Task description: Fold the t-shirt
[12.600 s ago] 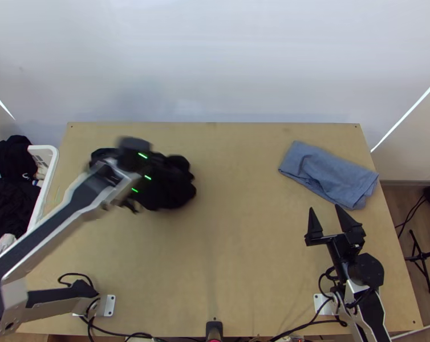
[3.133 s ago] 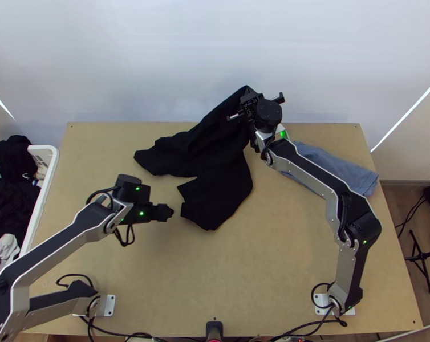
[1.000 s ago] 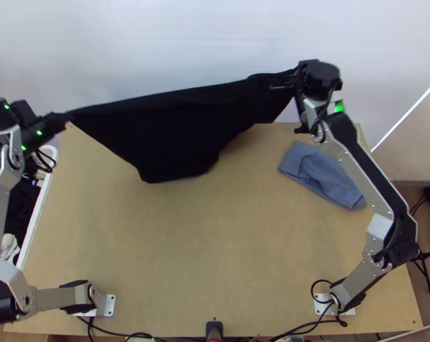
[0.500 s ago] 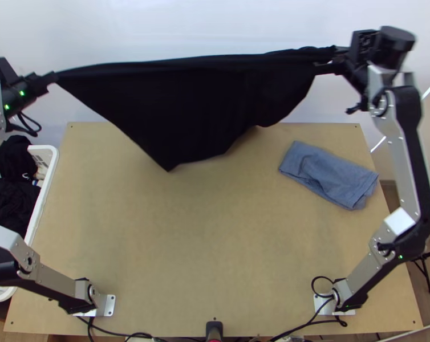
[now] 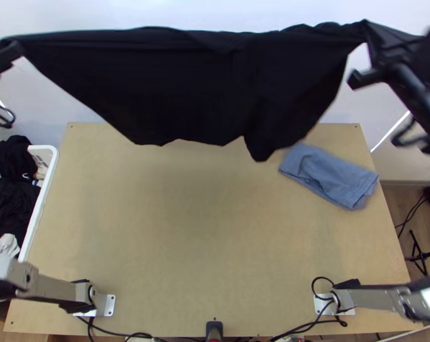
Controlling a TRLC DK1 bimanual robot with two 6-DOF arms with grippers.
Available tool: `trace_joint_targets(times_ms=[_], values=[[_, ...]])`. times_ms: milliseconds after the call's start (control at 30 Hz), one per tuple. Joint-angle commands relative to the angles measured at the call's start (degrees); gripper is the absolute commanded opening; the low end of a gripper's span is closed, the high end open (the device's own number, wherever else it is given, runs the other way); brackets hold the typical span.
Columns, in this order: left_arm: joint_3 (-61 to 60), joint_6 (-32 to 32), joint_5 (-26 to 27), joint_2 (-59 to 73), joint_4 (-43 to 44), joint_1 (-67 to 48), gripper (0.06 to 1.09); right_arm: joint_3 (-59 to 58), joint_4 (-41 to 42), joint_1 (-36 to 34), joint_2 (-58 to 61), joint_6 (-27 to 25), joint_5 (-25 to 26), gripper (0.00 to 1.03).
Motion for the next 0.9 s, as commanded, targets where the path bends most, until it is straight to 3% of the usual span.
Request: trace_joint_targets(times_ms=[0,133,333,567,733,867], values=[[-5.8,-1.1,-0.3,-11.4,0.5,-0.4,0.09,-0.4,-9.2,6.0,-9.8,1.6,-0.7,0.03],[-17.2,-0.9,-0.2,-22.3,0.8,-1.1,0.09,-8.9,-19.4,9.5,-17.6,5.0,-0.7,0.03],[-28.3,-0.6,-0.1,-34.5,3.8,-0.9,0.09,-25.2,-26.8,15.4,-31.0,14.4,-0.7,0.03],[-32.5,-4.3,0.7,-43.8,-5.7,-3.0,0.09,-30.7,-36.0,20.5,-37.0,23.8,-3.6,0.03],[-38.4,-9.0,3.8,-50.2,-14.4,-5.7,0.09,-39.2,-37.3,21.2,-42.1,24.6,-8.4,0.03],[-42.4,-10.5,8.5,-52.8,-18.4,-5.7,0.09,-47.8,-36.0,21.4,-44.0,24.5,-9.0,0.03]])
